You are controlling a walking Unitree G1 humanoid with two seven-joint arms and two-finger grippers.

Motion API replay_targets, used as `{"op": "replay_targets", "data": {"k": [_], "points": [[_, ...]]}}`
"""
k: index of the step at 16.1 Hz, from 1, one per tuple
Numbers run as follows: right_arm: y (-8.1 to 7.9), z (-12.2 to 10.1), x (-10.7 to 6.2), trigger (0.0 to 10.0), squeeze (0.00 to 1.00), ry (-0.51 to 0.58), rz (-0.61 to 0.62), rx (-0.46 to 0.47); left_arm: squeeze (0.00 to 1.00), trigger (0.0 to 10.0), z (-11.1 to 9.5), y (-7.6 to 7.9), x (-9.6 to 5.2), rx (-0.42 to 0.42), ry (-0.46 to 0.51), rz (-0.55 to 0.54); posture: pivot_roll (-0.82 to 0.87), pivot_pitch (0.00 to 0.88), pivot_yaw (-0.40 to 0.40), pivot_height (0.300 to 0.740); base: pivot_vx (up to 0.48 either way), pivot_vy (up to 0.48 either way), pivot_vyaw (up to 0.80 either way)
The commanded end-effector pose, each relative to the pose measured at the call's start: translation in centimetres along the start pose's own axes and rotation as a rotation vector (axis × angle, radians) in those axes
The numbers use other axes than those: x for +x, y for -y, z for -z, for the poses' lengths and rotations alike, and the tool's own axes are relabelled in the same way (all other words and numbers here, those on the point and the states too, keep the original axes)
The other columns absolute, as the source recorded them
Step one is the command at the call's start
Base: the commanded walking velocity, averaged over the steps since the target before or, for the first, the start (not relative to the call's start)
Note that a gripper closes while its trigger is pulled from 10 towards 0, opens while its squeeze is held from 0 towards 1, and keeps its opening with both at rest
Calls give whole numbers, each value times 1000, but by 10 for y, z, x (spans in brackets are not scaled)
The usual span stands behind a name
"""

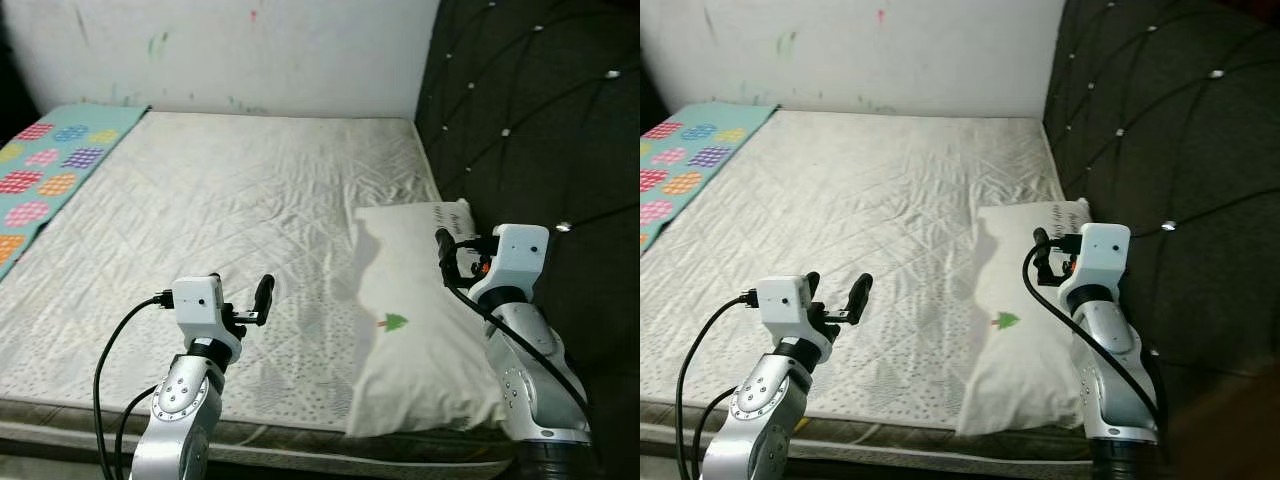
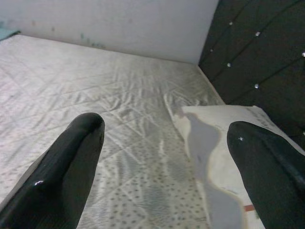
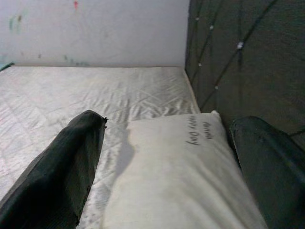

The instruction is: Clean up the room

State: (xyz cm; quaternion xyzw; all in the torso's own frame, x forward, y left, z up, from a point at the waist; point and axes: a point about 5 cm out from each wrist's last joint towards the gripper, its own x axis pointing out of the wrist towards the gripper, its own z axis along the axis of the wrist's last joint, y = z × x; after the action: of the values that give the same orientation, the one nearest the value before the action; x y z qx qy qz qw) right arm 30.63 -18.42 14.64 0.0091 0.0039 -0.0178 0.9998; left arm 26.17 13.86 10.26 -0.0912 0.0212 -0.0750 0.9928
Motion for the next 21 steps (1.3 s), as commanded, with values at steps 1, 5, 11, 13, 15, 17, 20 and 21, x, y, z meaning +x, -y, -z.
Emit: {"op": "replay_targets", "data": {"k": [1, 5, 11, 13, 15, 17, 20, 21], "points": [[-2, 1, 1, 10000, 0, -7, -9, 3, 0, 10000, -4, -1, 1, 2, 12, -1, -63, 29, 46, 740, 0, 446, 0], [-2, 1, 1, 10000, 0, -8, -9, 1, 0, 10000, -3, 0, 1, -4, 10, -2, -64, 29, 46, 740, 0, 401, 0], [0, 2, 3, 10000, 0, -11, -11, 4, 0, 10000, -3, 0, 0, -6, 11, -1, -64, 30, 45, 740, 0, 342, 0], [0, 2, 3, 10000, 0, -13, -14, 7, 0, 10000, -3, 1, 0, -7, 11, -1, -65, 32, 42, 740, 0, 461, 0], [-1, 1, 3, 10000, 0, -12, -17, 6, 0, 10000, -3, 1, 0, -7, 9, -1, -65, 33, 42, 740, 0, 459, -231], [-1, 2, 3, 10000, 0, -12, -17, 6, 0, 10000, -3, 1, 0, -8, 7, -1, -65, 32, 44, 740, 0, 469, 0], [-1, 2, 3, 10000, 0, -14, -21, 1, 0, 10000, -3, 1, 0, -7, 10, 2, -66, 30, 44, 740, 0, 480, 0], [-1, 2, 3, 10000, 0, -14, -22, 0, 0, 10000, -3, 1, 0, -8, 10, 2, -66, 29, 43, 740, 0, 480, 0]]}}
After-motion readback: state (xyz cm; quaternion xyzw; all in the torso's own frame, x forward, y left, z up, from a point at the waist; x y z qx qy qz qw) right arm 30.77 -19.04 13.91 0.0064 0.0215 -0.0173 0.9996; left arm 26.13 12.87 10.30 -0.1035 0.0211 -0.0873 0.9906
